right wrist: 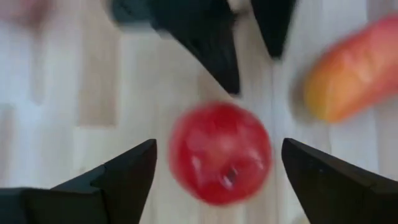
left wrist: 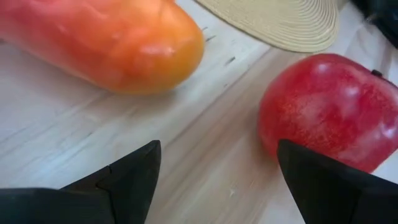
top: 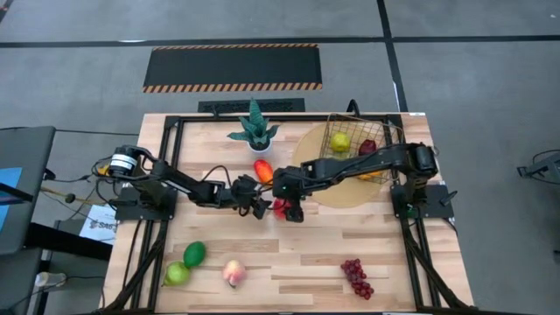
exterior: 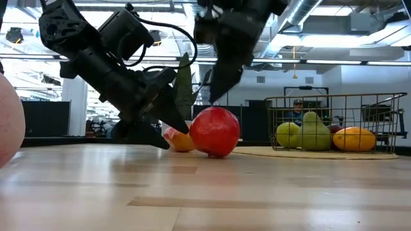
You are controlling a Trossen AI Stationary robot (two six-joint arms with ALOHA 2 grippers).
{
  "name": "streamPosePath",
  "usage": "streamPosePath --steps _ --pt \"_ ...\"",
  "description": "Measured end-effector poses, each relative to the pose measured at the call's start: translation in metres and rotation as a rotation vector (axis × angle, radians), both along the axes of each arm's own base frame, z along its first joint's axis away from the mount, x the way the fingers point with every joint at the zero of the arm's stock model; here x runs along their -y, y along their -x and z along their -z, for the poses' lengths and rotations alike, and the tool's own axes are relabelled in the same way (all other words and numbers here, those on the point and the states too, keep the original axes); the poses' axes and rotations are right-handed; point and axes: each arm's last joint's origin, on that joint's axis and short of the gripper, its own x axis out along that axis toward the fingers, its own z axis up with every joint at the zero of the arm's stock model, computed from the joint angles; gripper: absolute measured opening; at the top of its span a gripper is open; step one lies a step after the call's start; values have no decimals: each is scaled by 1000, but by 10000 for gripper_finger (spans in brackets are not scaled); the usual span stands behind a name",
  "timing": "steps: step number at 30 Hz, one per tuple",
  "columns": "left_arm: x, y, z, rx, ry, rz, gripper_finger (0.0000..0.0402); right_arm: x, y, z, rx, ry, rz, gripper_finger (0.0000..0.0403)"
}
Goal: Build produce basket
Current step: Put the red apple into the basket
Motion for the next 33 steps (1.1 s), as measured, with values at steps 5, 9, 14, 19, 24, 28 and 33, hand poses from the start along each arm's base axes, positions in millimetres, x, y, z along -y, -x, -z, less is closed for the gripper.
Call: streamPosePath --steps 5,9,14,19,24,28,33 --pt "0 0 0 2 7 -10 308 0 -1 4 -13 -1 2 386" --pt "0 0 0 6 5 -19 308 0 -5 17 -46 -4 1 388" --pt "-1 0 0 9 5 -30 308 -5 -12 40 -104 -6 -10 389" --pt "-1 0 0 9 5 -30 308 -9 -15 45 -82 9 -28 389" --pt "-1 1 0 1 3 -30 308 -7 -16 39 -42 13 -32 387" --pt "-1 1 0 1 4 -29 308 -5 -15 40 -63 -3 -11 367" --pt "-1 1 -1 -3 10 -19 308 -10 -14 40 -68 3 -23 296"
